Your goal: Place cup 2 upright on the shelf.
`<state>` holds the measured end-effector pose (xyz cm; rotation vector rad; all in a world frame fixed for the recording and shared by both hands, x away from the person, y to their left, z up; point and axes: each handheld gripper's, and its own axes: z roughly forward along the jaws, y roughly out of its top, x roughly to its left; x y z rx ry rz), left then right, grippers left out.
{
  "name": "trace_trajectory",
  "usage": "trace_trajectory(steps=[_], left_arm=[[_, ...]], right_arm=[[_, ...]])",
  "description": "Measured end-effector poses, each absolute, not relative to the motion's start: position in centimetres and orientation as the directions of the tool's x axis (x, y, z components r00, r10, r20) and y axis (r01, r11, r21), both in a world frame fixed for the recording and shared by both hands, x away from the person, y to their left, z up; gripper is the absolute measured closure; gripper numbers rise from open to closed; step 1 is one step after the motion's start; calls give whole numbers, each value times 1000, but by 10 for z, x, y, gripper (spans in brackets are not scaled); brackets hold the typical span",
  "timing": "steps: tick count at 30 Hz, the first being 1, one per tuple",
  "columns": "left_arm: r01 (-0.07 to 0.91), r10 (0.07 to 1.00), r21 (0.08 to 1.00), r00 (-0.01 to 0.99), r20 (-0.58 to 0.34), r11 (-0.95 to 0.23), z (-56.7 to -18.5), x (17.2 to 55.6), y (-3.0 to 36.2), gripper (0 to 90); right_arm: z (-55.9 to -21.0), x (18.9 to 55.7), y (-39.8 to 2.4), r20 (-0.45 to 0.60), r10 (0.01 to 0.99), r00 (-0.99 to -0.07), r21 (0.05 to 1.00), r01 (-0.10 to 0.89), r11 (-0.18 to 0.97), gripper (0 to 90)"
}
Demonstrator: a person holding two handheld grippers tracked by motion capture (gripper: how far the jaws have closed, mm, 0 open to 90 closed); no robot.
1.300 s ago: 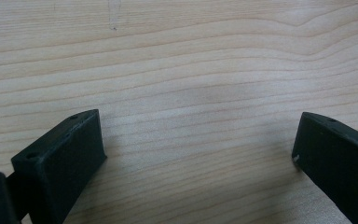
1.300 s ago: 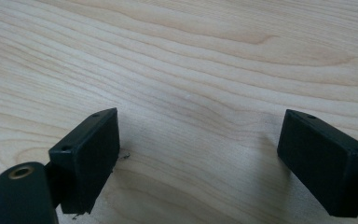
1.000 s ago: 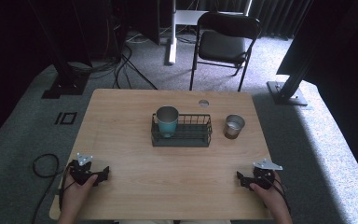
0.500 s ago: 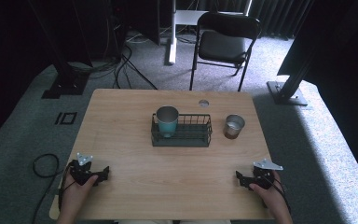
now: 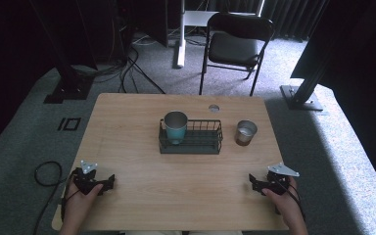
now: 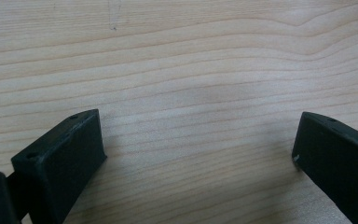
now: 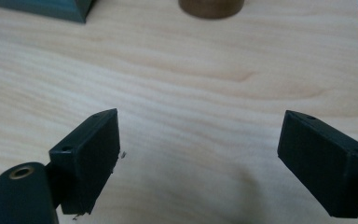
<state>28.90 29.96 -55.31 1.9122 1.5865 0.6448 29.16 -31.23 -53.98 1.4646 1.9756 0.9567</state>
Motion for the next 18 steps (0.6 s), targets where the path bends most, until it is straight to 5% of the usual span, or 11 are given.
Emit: trace_trajectory(steps=[18], left_arm=[[711,983,690,181,8,-137,-553,289,300,26]], right_arm=[[-533,314,-309,15,958,-285,828,540,147,126]])
